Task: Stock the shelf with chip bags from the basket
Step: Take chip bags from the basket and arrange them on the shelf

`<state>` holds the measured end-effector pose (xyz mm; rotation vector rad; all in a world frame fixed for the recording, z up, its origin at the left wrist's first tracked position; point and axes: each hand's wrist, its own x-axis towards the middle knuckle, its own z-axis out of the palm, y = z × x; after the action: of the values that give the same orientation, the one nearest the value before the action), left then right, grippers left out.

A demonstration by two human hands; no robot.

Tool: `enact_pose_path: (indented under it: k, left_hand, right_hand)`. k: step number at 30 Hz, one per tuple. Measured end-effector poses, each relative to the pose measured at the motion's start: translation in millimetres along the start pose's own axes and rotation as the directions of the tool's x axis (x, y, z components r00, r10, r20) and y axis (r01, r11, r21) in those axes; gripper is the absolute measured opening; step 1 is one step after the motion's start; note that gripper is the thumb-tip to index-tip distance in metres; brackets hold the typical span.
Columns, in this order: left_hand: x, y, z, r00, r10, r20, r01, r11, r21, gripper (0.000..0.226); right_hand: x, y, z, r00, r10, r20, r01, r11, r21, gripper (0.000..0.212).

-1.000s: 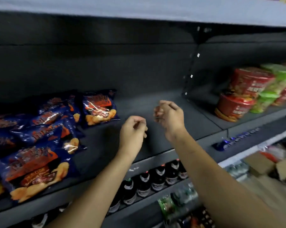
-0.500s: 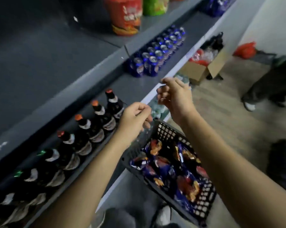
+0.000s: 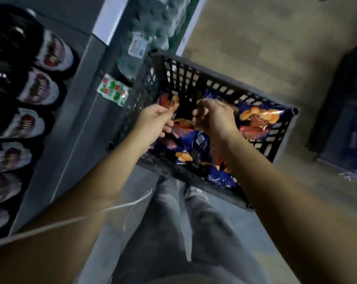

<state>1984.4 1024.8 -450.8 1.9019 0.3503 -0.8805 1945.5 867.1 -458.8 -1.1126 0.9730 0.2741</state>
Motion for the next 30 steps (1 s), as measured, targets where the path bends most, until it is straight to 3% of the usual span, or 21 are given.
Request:
enact_pose_path:
  k: [5,12,15,18,21,24,27,30]
  left_hand:
    - [59.6,-53.2,0.2,0.999,-0.044,-0.002,0.043,0.966,0.256,0.016]
    - [106.3,-97.0,5.0,0.998,-0.061,0.005,0.045,0.793,0.607,0.065]
    - [109.0,-110.4,4.7,0.988,-0.154,-0.017,0.123,0.711,0.692,0.081]
    - [111.1,-123.6,-1.9,0.975,-0.216,-0.052,0.167,0.559,0.812,0.079]
    - [110.5,-126.4,-6.0,0.988,-0.142,-0.056,0.121,0.511,0.851,0.061]
    - [107.3,-119.1,-12.4,0.995,-0.086,-0.059,0.097,0.557,0.825,0.047]
    - [100.6,-102.7,-21.5,0.998,-0.037,-0.059,0.067,0.75,0.658,0.031]
    - [86.3,-81.5,-30.3,0.998,-0.002,-0.06,0.028,0.896,0.443,0.031]
  right_hand:
    - [41.0,53.2,12.9,0.979,0.196,-0.052,-0.199,0.979,-0.051,0.015]
    - [76.4,92.4,35.0,0.926,0.377,-0.034,-0.378,0.925,-0.045,0.022]
    - [83.5,101.8,40.3,0.913,0.407,-0.029,-0.407,0.907,-0.109,0.023]
    - [88.2,110.9,40.3,0.903,0.429,-0.018,-0.425,0.887,-0.182,0.034]
    - [91.3,116.8,39.3,0.895,0.445,-0.008,-0.437,0.876,-0.206,0.026]
    - [91.5,117.4,41.8,0.897,0.442,-0.007,-0.433,0.876,-0.211,0.022]
    - [90.5,111.9,44.9,0.921,0.389,-0.035,-0.385,0.89,-0.243,0.03]
    - [84.8,99.3,48.1,0.948,0.317,-0.027,-0.314,0.922,-0.228,0.045]
